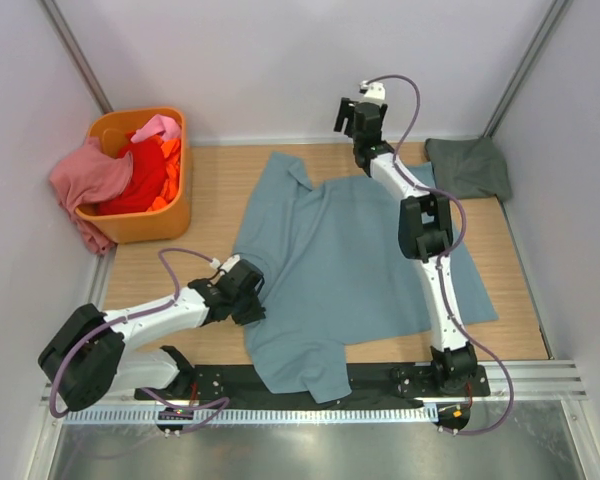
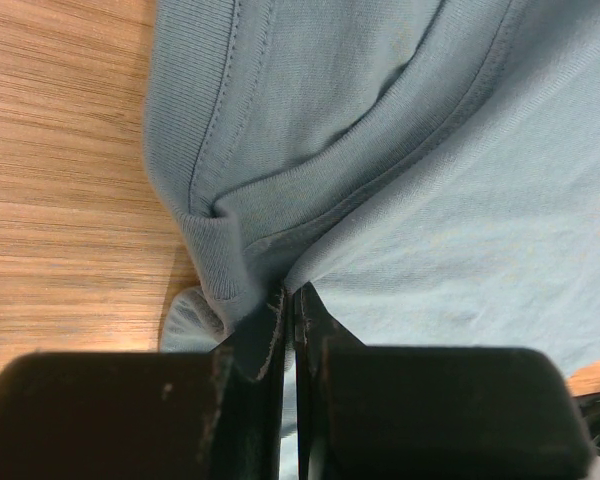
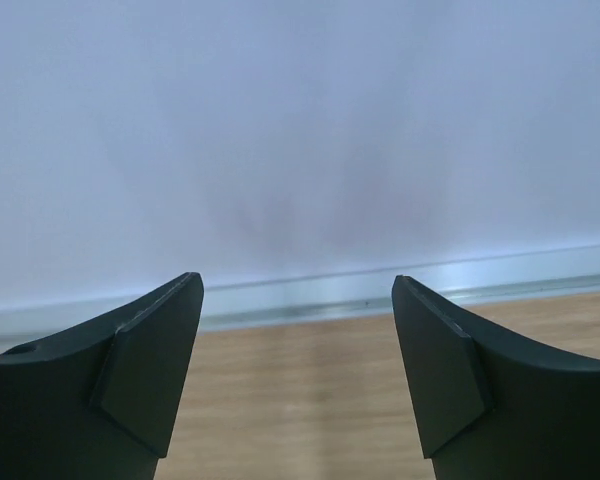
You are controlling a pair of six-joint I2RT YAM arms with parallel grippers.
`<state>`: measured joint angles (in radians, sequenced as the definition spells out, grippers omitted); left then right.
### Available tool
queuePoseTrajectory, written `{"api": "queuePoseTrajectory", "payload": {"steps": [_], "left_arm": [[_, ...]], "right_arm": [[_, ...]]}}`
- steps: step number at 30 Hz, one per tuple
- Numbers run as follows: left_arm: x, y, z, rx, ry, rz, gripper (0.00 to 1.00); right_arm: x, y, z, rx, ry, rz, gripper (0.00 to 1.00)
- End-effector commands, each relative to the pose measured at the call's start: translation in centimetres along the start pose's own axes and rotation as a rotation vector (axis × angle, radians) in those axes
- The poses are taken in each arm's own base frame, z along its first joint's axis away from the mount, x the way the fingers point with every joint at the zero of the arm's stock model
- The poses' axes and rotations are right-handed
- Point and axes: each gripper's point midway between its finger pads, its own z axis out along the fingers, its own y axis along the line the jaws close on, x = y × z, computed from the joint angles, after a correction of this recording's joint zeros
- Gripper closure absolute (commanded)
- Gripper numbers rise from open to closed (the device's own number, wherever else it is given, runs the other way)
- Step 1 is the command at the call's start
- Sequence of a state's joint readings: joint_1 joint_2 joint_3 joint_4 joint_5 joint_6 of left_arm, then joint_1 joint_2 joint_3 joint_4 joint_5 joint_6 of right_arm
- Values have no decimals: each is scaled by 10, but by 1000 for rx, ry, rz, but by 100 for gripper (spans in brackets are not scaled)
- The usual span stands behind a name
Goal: Fold and stack the t-shirts
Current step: Flatten the tshirt out
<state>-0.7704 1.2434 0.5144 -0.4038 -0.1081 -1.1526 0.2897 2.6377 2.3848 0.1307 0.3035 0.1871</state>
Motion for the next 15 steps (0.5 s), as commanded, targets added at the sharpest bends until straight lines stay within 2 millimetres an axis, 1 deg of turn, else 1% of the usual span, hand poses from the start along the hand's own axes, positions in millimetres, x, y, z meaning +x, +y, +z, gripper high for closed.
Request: {"api": "queuePoseTrajectory", "payload": {"steps": [1, 2, 3, 4, 6, 7, 8, 9, 10, 13, 14, 15], "left_arm": [[37, 94, -2, -337, 118, 92, 100], [36, 94, -2, -337, 115, 94, 100], [36, 93, -2, -336, 114, 96, 100], [37, 94, -2, -337, 117, 97, 100], [37, 93, -2, -332, 115, 103, 100], [38, 91, -3, -325, 115, 101, 100], [38, 90, -4, -317, 112, 103, 100], [37, 89, -5, -311, 107, 101, 100], [39, 91, -5, -312, 107, 96, 100], [39, 93, -8, -308, 99, 87, 100], [39, 93, -8, -306, 94, 82, 100], [39, 94, -8, -307, 94, 81, 100]], "right_arm": [[-46, 103, -66, -252, -51, -7, 19], [-23, 112, -81, -284, -1, -77, 19], [-11, 125, -90, -316, 26, -109, 20], [11, 151, -108, -368, 83, -144, 20], [38, 170, -122, -431, 151, -168, 21], [47, 175, -125, -444, 171, -166, 21], [53, 182, -128, -454, 185, -155, 21], [66, 182, -126, -453, 212, -152, 21], [62, 186, -124, -457, 221, -146, 22], [68, 190, -119, -459, 243, -155, 24], [69, 188, -117, -450, 241, -158, 25], [75, 186, -119, -443, 261, -175, 25]]}}
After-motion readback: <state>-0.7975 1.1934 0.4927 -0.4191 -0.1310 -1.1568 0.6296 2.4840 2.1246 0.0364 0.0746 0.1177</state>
